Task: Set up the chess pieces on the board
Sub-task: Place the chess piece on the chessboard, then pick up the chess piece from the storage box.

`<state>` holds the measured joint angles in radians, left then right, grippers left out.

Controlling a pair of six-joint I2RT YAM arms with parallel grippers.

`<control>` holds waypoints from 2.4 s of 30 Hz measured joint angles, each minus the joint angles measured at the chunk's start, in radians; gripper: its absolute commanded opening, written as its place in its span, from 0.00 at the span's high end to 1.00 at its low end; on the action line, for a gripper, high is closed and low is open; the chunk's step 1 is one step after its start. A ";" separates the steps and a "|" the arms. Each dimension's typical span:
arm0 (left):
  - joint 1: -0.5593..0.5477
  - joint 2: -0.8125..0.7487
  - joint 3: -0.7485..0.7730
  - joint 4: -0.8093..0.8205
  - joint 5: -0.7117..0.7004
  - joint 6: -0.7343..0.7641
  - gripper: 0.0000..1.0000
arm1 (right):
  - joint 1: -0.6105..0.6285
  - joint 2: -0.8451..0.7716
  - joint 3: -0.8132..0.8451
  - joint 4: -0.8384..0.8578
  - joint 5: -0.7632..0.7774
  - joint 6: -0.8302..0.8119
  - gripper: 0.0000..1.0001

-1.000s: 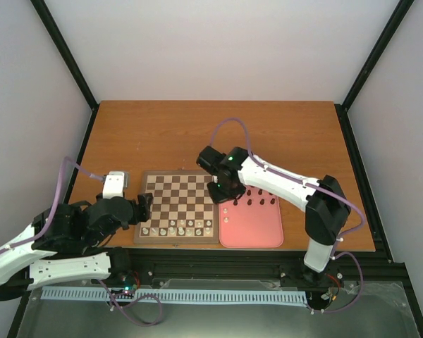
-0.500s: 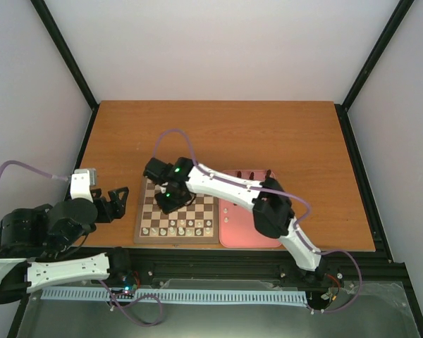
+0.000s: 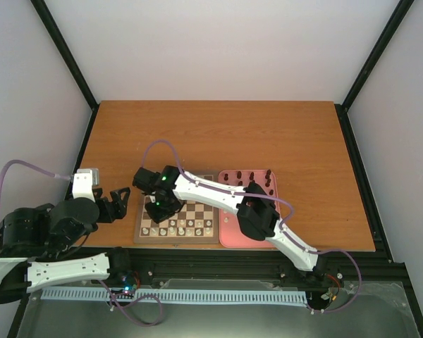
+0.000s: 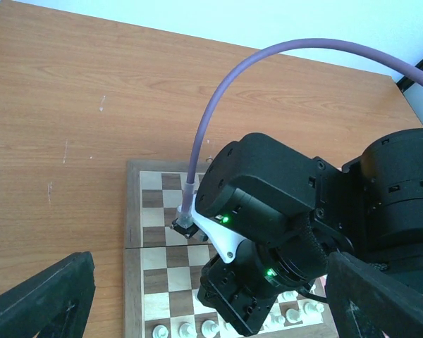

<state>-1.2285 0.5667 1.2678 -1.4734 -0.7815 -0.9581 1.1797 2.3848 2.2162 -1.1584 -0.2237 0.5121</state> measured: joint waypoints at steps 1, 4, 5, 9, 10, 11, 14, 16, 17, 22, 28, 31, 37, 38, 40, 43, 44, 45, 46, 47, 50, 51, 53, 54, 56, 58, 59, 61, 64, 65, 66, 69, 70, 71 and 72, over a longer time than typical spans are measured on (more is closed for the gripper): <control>0.000 0.002 0.000 0.000 0.000 0.002 0.00 | 0.000 0.005 0.005 -0.001 -0.001 0.000 0.97; 0.000 0.003 0.000 0.001 0.000 0.003 0.00 | 0.000 0.017 0.010 -0.011 0.000 0.000 0.97; 0.000 0.003 0.000 0.001 0.000 0.004 0.00 | 0.000 0.020 0.011 -0.015 0.000 0.000 0.97; 0.000 0.003 0.000 0.000 0.000 0.003 0.00 | 0.000 0.032 0.011 -0.038 0.004 0.000 0.97; 0.000 0.003 0.000 0.000 0.000 0.003 0.00 | 0.000 0.034 0.011 -0.042 0.004 0.000 0.97; 0.000 0.003 0.000 0.000 0.000 0.003 0.00 | 0.000 0.035 0.011 -0.044 0.004 0.000 0.97; 0.000 -0.001 0.000 0.000 -0.001 0.003 0.00 | 0.000 0.039 0.011 -0.047 0.004 0.000 0.97; 0.000 -0.002 0.000 0.000 -0.001 0.003 0.00 | 0.000 0.040 0.014 -0.047 0.004 0.000 0.97; 0.000 -0.002 0.000 0.000 -0.001 0.003 0.00 | 0.000 0.040 0.014 -0.047 0.004 0.000 0.97; 0.000 -0.002 -0.001 0.000 -0.002 0.002 0.00 | 0.000 0.052 0.026 -0.055 0.004 -0.001 0.95; 0.000 -0.006 -0.005 0.000 -0.004 0.002 0.00 | 0.000 0.061 0.030 -0.058 0.003 -0.010 0.90; 0.000 -0.007 -0.006 0.000 -0.004 0.002 0.00 | 0.000 0.062 0.031 -0.060 0.004 -0.018 0.81; 0.000 -0.007 -0.016 0.000 -0.004 0.002 0.00 | 0.000 0.066 0.047 -0.061 0.014 -0.023 0.78; 0.000 -0.007 -0.016 0.000 -0.005 0.002 0.00 | 0.000 0.066 0.051 -0.059 0.015 -0.024 0.77; 0.000 -0.007 -0.016 0.000 -0.005 0.002 0.00 | -0.001 0.066 0.065 -0.053 0.018 -0.027 0.77; 0.000 -0.007 -0.018 0.000 -0.005 0.002 0.00 | -0.003 0.066 0.089 -0.045 0.021 -0.035 0.73; 0.000 -0.007 -0.019 0.001 -0.005 0.002 0.00 | -0.006 0.066 0.098 -0.043 0.023 -0.038 0.72; 0.000 -0.007 -0.020 0.001 -0.005 0.002 0.00 | -0.007 0.065 0.109 -0.039 0.026 -0.042 0.71; 0.000 -0.007 -0.022 0.001 -0.005 0.002 0.00 | -0.010 0.064 0.112 -0.037 0.029 -0.042 0.69; 0.000 -0.007 -0.024 0.003 -0.005 0.003 0.00 | -0.013 0.058 0.113 -0.034 0.033 -0.043 0.68; 0.000 -0.006 -0.027 0.008 -0.004 0.003 0.00 | -0.027 0.039 0.113 -0.039 0.057 -0.043 0.63; 0.000 -0.006 -0.027 0.009 -0.003 0.003 0.00 | -0.035 0.024 0.107 -0.040 0.071 -0.045 0.63; 0.000 -0.006 -0.028 0.012 -0.003 0.003 0.00 | -0.054 -0.020 0.068 -0.041 0.102 -0.042 0.63; 0.000 -0.006 -0.029 0.013 -0.003 0.003 0.00 | -0.066 -0.053 0.033 -0.042 0.118 -0.041 0.63; 0.000 -0.004 -0.029 0.014 -0.003 0.003 0.00 | -0.095 -0.136 -0.071 -0.037 0.151 -0.037 0.63; 0.000 0.000 -0.029 0.014 -0.003 0.003 0.00 | -0.133 -0.232 -0.207 -0.029 0.183 -0.029 0.63; 0.000 0.003 -0.029 0.015 -0.002 0.003 0.00 | -0.150 -0.278 -0.272 -0.026 0.194 -0.024 0.63; 0.000 0.013 -0.029 0.015 -0.001 0.003 0.00 | -0.192 -0.377 -0.425 -0.010 0.214 -0.010 0.62; 0.000 0.035 -0.029 0.018 0.004 0.003 0.00 | -0.232 -0.474 -0.587 0.006 0.233 0.007 0.61; 0.000 0.043 -0.029 0.021 0.006 0.003 0.00 | -0.240 -0.499 -0.637 0.010 0.234 0.011 0.61; 0.000 0.050 -0.029 0.027 0.008 0.004 0.00 | -0.244 -0.517 -0.676 0.016 0.235 0.013 0.61; 0.000 0.067 -0.039 0.051 0.016 0.007 0.00 | -0.249 -0.533 -0.760 0.034 0.233 0.015 0.59; 0.000 0.073 -0.044 0.059 0.020 0.009 0.00 | -0.249 -0.533 -0.776 0.042 0.232 0.016 0.59; 0.000 0.079 -0.048 0.067 0.024 0.012 0.00 | -0.249 -0.533 -0.792 0.052 0.231 0.017 0.59; 0.000 0.085 -0.051 0.072 0.027 0.013 0.00 | -0.249 -0.533 -0.804 0.060 0.230 0.017 0.59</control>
<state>-1.2285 0.6521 1.2167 -1.4017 -0.7544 -0.9447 0.9306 1.8519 1.4120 -1.0988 0.0067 0.5293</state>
